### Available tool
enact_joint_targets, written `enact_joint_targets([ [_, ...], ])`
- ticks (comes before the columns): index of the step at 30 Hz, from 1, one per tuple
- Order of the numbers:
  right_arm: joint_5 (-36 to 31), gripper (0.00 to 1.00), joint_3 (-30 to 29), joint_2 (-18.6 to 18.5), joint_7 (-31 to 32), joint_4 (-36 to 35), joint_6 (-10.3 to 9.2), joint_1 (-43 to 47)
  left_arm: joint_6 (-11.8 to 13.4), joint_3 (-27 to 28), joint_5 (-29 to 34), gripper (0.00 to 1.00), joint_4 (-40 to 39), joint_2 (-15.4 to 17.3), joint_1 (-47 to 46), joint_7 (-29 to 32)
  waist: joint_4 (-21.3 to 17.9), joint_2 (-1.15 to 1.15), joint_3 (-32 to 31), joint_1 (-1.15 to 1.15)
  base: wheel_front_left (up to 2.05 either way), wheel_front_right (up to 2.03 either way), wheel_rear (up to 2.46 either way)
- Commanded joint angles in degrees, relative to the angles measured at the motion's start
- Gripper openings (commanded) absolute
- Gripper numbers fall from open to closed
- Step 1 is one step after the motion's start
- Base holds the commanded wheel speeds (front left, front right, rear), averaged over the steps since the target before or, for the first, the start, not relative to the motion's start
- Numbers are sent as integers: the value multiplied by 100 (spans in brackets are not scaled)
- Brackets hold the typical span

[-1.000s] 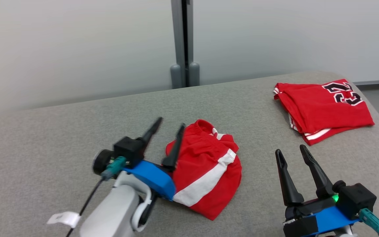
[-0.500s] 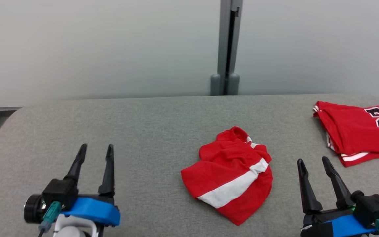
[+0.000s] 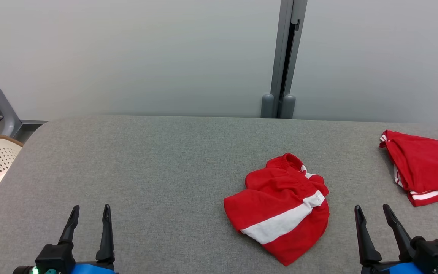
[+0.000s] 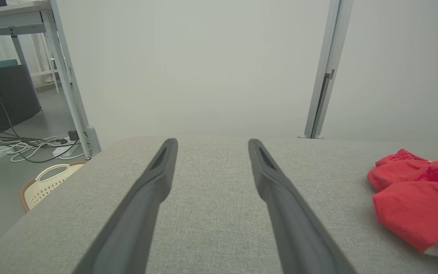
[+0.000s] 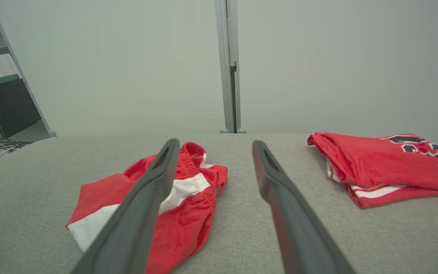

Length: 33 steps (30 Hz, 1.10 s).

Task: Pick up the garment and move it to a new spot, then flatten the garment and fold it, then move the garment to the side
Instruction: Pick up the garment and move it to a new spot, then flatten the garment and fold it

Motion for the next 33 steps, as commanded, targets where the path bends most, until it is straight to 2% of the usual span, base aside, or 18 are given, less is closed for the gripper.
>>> enact_joint_targets([
  [1,-48,100,-29,-4,30,18,0,70,-15,22,39,100,10,4,55,-25,5,0,0,0,0,0,0],
  [33,-28,100,-19,-4,45,178,0,64,-340,313,411,100,132,-244,35,-26,-46,0,12,0,0,0,0],
])
